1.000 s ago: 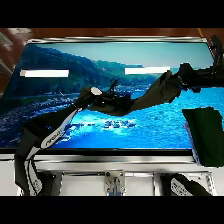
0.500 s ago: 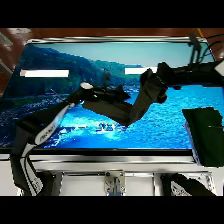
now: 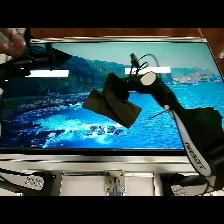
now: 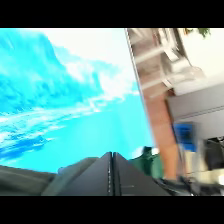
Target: Fold the shirts.
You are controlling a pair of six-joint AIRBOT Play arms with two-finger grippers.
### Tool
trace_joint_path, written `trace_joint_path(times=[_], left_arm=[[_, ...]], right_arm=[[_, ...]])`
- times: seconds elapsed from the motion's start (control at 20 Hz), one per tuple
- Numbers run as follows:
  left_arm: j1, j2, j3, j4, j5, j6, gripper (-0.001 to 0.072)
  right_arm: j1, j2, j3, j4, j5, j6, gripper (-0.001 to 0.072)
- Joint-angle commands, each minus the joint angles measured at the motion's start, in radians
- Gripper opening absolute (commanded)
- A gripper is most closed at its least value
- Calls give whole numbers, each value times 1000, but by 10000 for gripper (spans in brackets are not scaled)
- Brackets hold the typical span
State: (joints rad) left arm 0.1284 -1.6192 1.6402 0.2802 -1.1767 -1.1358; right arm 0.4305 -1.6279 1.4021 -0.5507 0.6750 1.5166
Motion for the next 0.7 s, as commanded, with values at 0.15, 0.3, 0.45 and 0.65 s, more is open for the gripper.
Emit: trace_joint_path(times=[0.15,0.3,0.45,0.65], left_arm=[[34,79,-6,141,-115,3,39],[-24,64,-8,141,-115,16,39],[-69,56,-8,141,-115,25,39],[-72,56,-8,141,-117,25,39]], right_arm=[[85,-198,1,457,-89,-177,217],[72,-193,1,564,-48,-275,525],[15,-145,1,520,49,-298,525],[-144,-29,1,106,323,-111,524]])
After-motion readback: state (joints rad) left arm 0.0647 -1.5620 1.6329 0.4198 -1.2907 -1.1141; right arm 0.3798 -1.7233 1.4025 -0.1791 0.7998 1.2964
